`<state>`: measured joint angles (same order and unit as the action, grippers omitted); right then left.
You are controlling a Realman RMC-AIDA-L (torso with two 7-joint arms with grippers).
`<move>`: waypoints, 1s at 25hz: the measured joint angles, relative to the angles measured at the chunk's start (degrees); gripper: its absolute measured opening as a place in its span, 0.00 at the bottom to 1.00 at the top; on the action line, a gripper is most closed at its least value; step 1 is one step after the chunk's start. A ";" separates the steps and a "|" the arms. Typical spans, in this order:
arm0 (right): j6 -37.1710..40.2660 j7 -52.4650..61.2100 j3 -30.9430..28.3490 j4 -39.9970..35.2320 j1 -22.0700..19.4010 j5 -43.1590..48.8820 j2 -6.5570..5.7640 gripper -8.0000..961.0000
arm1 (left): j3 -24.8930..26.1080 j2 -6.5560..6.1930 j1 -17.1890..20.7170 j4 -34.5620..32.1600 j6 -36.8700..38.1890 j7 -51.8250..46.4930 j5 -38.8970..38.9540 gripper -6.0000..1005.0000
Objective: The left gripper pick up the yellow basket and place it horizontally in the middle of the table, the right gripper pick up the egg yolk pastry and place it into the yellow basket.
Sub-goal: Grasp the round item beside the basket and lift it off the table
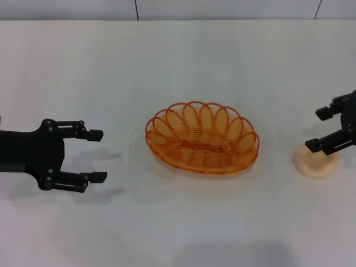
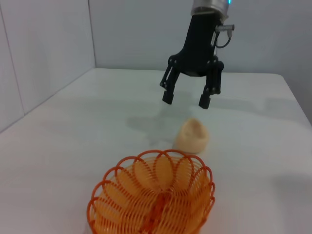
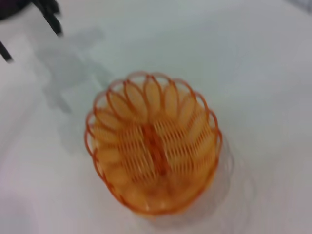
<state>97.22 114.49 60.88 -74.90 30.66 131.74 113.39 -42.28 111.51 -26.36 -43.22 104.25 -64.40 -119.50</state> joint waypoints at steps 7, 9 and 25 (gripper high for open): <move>0.92 4.91 0.66 1.78 3.43 7.97 1.70 0.82 | 0.00 0.48 -0.62 -0.06 0.09 -0.88 0.17 0.80; 0.79 5.67 1.13 2.54 3.68 8.91 1.70 0.80 | 0.01 0.66 -0.73 -0.09 -0.19 -1.14 0.48 0.80; -3.94 4.73 3.18 8.90 3.97 12.87 1.77 0.56 | -0.42 1.55 -1.34 -0.13 -0.22 -1.31 0.12 0.80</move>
<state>93.28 119.22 64.06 -66.00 34.63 144.61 115.16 -42.70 113.06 -27.70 -43.35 104.04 -65.70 -119.38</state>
